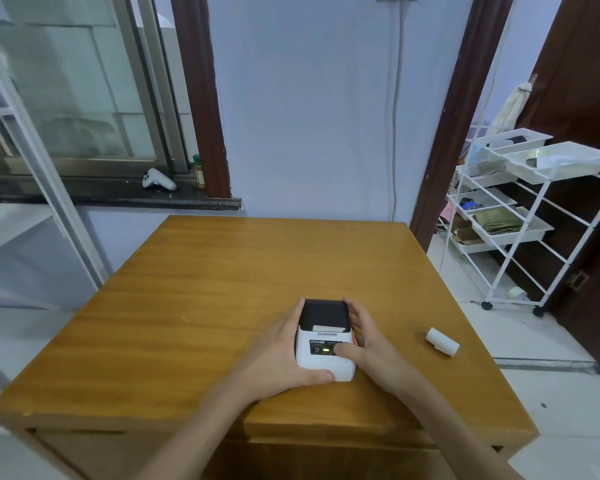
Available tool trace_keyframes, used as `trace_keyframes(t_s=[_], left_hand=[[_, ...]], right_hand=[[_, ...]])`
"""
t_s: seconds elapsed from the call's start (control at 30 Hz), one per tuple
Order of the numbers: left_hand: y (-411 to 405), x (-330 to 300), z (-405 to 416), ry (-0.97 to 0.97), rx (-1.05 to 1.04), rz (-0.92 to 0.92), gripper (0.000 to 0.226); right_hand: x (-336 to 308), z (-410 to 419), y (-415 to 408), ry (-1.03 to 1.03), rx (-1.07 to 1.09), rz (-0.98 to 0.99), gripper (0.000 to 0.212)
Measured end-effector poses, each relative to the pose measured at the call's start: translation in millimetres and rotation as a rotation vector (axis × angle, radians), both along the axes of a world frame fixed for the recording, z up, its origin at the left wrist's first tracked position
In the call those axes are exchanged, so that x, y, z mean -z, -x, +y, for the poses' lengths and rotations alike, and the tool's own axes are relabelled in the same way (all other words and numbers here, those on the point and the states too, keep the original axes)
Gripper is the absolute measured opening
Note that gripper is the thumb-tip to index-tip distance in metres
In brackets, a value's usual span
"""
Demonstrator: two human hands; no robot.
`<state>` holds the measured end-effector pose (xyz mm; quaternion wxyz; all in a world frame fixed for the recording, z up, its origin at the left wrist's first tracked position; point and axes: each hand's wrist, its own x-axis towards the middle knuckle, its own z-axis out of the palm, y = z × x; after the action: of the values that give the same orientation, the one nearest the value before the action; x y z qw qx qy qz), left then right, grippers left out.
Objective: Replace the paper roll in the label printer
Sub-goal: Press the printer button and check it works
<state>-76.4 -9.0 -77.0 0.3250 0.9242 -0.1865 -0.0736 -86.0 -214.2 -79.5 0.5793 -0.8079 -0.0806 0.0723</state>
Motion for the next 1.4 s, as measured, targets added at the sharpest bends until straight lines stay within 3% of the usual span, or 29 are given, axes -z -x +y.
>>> trace_keyframes(t_s=[0.1, 0.2, 0.27, 1.4], left_hand=[[0.1, -0.2, -0.2, 0.001, -0.006, 0.000, 0.136], [0.7, -0.7, 0.1, 0.002, -0.002, -0.001, 0.136], [1.1, -1.2, -0.1, 0.003, 0.000, -0.003, 0.136], [1.8, -2.6, -0.5, 0.019, 0.009, -0.003, 0.134]], right_hand=[[1.7, -1.4, 3.1, 0.025, 0.013, -0.046, 0.078], [1.3, -4.4, 2.1, -0.111, 0.093, -0.026, 0.047], [1.6, -5.2, 0.4, -0.112, 0.157, -0.049, 0.039], [6.3, -4.6, -3.0, -0.127, 0.167, -0.074, 0.041]])
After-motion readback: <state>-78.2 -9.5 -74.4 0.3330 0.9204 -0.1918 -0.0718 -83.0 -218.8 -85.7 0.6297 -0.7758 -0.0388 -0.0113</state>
